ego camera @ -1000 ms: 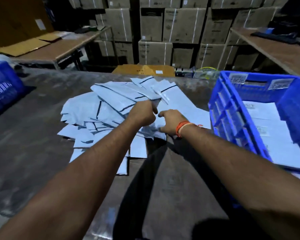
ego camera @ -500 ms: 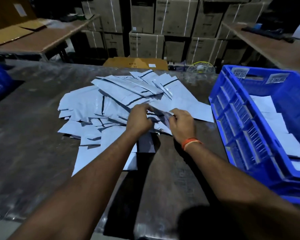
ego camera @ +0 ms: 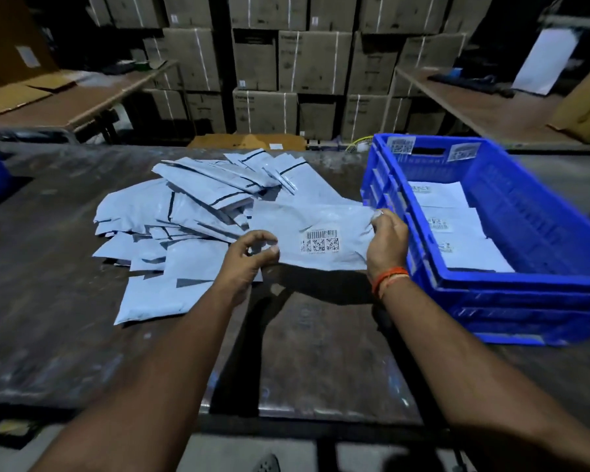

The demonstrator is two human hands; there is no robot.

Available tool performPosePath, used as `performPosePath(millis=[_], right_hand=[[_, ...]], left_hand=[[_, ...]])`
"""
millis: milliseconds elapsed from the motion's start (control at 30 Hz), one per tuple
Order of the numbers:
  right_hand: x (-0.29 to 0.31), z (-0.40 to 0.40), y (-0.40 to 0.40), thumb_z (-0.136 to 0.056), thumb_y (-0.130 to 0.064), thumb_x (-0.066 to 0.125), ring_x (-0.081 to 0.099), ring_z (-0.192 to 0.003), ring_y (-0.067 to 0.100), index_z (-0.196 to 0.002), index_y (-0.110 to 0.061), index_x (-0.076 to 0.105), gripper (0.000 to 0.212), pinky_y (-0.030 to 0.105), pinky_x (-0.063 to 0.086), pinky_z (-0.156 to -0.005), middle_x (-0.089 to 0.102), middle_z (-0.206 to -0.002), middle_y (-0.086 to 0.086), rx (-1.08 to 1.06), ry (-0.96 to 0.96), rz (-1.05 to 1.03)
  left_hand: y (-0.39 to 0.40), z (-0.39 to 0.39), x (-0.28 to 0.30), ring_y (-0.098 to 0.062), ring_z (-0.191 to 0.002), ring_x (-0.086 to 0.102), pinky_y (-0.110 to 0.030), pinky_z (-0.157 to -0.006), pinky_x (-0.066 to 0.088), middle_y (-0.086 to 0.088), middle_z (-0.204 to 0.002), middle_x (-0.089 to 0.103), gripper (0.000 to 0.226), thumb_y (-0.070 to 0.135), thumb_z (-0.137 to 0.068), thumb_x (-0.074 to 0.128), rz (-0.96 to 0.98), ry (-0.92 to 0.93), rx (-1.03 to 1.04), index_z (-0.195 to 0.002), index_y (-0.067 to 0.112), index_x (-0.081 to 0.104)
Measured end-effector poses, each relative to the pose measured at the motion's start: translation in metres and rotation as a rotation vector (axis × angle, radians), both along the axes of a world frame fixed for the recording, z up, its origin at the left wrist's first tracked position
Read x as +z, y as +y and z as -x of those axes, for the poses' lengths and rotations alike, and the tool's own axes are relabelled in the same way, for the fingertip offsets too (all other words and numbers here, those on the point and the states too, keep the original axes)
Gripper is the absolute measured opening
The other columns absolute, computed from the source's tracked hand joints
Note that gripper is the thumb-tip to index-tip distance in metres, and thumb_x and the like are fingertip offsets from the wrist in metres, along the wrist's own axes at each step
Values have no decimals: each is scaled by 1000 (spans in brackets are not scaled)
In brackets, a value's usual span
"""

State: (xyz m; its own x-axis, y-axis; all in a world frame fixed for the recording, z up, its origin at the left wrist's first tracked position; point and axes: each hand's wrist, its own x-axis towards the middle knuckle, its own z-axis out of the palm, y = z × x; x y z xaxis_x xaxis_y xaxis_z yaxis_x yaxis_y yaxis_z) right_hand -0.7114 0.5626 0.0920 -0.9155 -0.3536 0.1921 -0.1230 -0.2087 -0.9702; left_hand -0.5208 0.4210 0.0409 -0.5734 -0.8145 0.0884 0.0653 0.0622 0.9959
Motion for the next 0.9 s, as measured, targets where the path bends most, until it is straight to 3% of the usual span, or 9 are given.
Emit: performPosePath(millis=[100,200,267,400,567,667,800,900], right_hand=[[-21,-5,17,-76,-23,45,37,-64,20,-59,-12,48,20,33,28,-57,42,-56,-4,16,15,-333],[-60,-12,37,-89,-15,54,55,-82,30,-86,-8,67,15,30,37,-68,64,-88,16,103,121,-754],[-87,-20,52,-89,-14,60,62,-100,33,-106,-10,70,20,30,45,-80,69,-110,14,146,175,-866],[-107,-36,64,-89,-21,64,63,-98,32,-110,-19,64,22,28,45,-76,68,-106,9,164,254,-961],[-104,-51,69,-82,-19,66,61,-95,30,-113,-19,60,32,28,43,-75,65,-102,5,166,253,-979],[-108,-54,81,-80,-20,66,63,-94,29,-117,-20,61,38,31,50,-79,68,-102,4,152,206,-991],[-112,-81,98,-75,-21,64,65,-77,26,-84,-20,63,9,31,53,-70,70,-81,3,127,119,-995],[-123,-115,98,-65,-37,59,70,-67,28,-75,-17,57,22,37,59,-68,69,-69,3,177,53,-941]], left_hand=[[21,-20,-13,-6,-72,63,-22,-62,51,11,-92,70,10,6,-91,71,-115,-61,31,-98,13,70],[32,-47,-42,-16,-96,66,-31,-83,55,0,-108,71,16,6,-88,76,-95,-267,111,-101,14,75],[40,-65,-58,-19,-99,67,-33,-90,54,-2,-108,72,16,7,-86,77,-57,-422,121,-98,18,76],[50,-74,-59,-11,-98,65,-27,-94,51,9,-105,71,17,13,-84,75,146,-664,179,-98,23,76],[42,-62,-50,-7,-94,63,-15,-84,45,8,-106,74,29,4,-84,64,270,-752,159,-100,25,76],[28,-46,-42,-13,-103,67,-22,-91,50,6,-109,75,29,6,-84,61,404,-789,81,-97,27,78],[16,-1,-22,-16,-103,69,-32,-92,55,9,-105,75,35,11,-81,57,590,-773,-63,-92,37,77],[20,45,0,-25,-117,62,-33,-99,48,1,-124,68,35,11,-85,61,840,-612,-234,-106,33,77]])
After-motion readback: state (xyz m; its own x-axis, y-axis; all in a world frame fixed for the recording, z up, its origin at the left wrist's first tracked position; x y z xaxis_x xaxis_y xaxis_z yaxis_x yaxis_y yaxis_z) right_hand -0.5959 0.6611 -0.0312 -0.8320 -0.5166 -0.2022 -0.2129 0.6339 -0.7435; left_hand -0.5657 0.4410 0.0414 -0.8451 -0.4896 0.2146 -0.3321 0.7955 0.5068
